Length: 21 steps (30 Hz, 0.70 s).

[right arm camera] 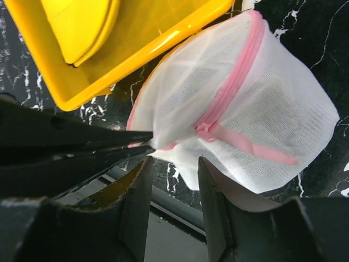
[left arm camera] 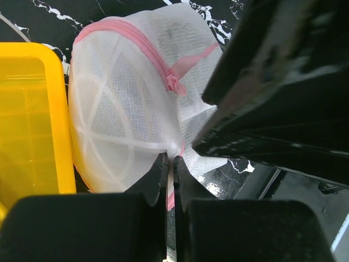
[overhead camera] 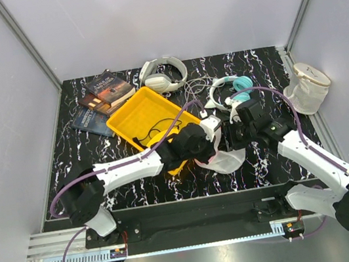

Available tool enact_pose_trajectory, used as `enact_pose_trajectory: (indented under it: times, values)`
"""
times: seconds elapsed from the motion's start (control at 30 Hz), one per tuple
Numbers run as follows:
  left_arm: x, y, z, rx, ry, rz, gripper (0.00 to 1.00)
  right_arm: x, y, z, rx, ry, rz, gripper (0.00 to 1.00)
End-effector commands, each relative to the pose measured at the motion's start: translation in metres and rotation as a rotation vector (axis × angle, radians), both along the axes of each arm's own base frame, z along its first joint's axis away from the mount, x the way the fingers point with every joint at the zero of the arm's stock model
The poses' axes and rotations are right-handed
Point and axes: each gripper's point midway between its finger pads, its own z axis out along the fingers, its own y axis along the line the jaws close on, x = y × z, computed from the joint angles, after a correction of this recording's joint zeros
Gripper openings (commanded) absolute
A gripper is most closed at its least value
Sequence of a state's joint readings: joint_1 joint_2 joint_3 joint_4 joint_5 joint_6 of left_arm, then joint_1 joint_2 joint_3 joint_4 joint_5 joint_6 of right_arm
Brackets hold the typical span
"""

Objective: Unzip the laundry bag and remove the bra

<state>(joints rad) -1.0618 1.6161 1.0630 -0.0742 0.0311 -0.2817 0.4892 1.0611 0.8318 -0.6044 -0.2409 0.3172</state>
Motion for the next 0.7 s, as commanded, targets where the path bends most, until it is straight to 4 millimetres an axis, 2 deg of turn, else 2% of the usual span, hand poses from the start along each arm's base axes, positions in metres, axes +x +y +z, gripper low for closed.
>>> enact_pose_trajectory:
  times: [0.0, 0.37, 0.67]
  values:
    - [-0.006, -0.001, 0.015, -0.052, 0.023, -0.015, 0.0, 0.018, -0.001, -0.001, -0.046, -0.066, -0.038, 0.47]
    - [-0.01, 0.005, 0.016, -0.044, 0.024, -0.027, 0.0, 0.023, -0.007, -0.01, -0.08, -0.084, -0.051, 0.49]
    - [-0.013, 0.004, 0.02, -0.059, 0.018, -0.05, 0.0, 0.018, 0.008, -0.012, -0.023, -0.074, 0.022, 0.48]
